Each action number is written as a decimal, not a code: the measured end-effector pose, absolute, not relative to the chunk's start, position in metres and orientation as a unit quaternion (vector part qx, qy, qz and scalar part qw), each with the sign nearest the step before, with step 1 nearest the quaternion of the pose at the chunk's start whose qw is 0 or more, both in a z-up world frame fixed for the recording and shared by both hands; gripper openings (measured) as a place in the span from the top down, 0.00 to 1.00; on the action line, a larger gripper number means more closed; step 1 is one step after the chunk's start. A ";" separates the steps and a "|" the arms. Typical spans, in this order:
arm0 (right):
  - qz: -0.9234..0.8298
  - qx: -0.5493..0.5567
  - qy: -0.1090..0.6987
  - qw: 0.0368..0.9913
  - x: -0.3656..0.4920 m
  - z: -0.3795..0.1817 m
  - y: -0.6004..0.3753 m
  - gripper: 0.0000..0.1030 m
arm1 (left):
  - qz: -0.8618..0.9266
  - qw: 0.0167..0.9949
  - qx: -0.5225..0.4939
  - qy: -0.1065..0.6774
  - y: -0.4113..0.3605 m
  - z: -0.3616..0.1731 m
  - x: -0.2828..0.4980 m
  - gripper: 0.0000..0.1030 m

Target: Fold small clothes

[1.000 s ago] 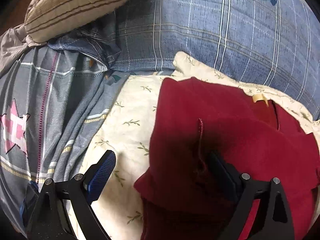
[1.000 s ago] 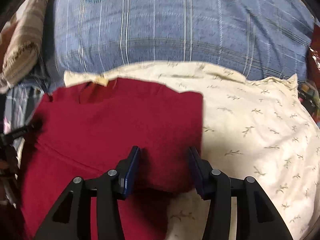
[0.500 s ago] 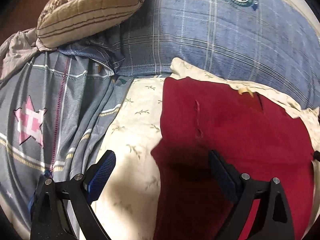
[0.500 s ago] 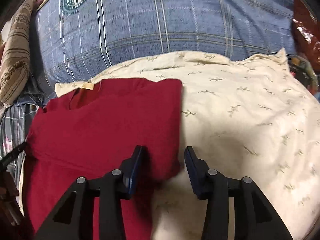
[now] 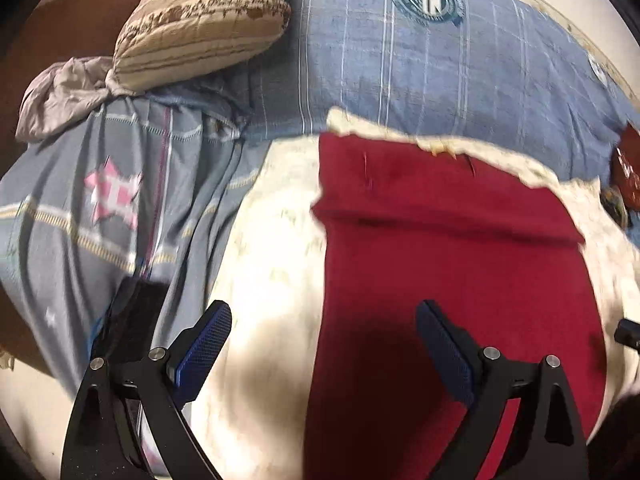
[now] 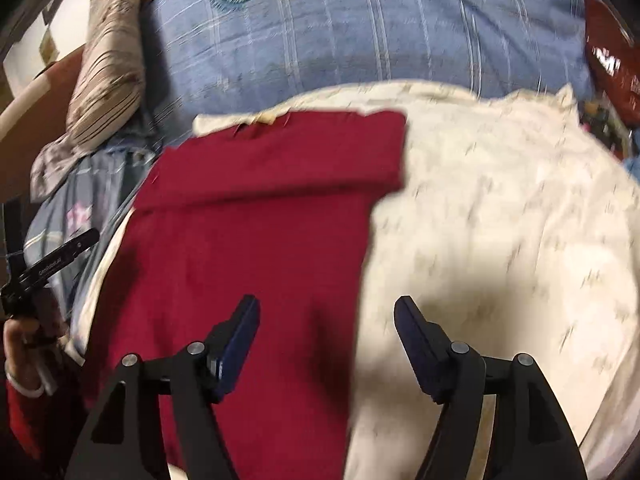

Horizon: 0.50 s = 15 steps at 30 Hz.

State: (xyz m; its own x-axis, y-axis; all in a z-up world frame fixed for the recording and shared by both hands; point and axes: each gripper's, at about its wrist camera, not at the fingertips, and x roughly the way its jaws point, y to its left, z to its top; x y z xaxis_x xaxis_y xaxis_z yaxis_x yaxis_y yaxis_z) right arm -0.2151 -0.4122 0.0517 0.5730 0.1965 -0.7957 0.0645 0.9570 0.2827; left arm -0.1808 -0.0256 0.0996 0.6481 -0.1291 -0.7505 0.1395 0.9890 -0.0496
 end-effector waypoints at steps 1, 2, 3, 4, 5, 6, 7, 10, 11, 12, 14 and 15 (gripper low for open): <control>0.045 0.147 0.471 0.869 -0.224 0.046 -0.412 0.31 | -0.075 0.905 0.011 0.419 -0.022 0.097 -0.188 0.08; 0.050 0.149 0.478 0.864 -0.229 0.042 -0.413 0.31 | -0.076 0.900 0.016 0.429 -0.018 0.093 -0.199 0.08; 0.055 0.152 0.485 0.860 -0.235 0.038 -0.414 0.31 | -0.078 0.897 0.016 0.434 -0.016 0.091 -0.203 0.08; 0.063 0.158 0.493 0.853 -0.243 0.032 -0.414 0.31 | -0.082 0.894 0.016 0.440 -0.013 0.088 -0.210 0.08; 0.069 0.163 0.498 0.849 -0.247 0.029 -0.415 0.31 | -0.085 0.891 0.013 0.446 -0.011 0.085 -0.216 0.08; 0.077 0.168 0.502 0.845 -0.251 0.026 -0.415 0.31 | -0.087 0.887 0.009 0.453 -0.009 0.083 -0.219 0.09; 0.085 0.170 0.505 0.842 -0.256 0.024 -0.414 0.31 | -0.090 0.883 0.003 0.460 -0.008 0.081 -0.222 0.09; 0.102 0.172 0.514 0.834 -0.268 0.018 -0.411 0.31 | -0.121 0.872 -0.017 0.474 -0.011 0.075 -0.234 0.09; 0.110 0.178 0.517 0.830 -0.270 0.015 -0.410 0.31 | -0.126 0.868 -0.016 0.481 -0.012 0.073 -0.236 0.09; 0.117 0.183 0.522 0.825 -0.273 0.011 -0.410 0.32 | -0.127 0.865 -0.012 0.486 -0.014 0.071 -0.238 0.09; 0.126 0.191 0.531 0.816 -0.274 0.004 -0.409 0.33 | -0.122 0.862 0.002 0.492 -0.016 0.067 -0.240 0.09; 0.131 0.191 0.532 0.814 -0.275 0.003 -0.408 0.37 | -0.117 0.860 0.008 0.496 -0.017 0.064 -0.242 0.10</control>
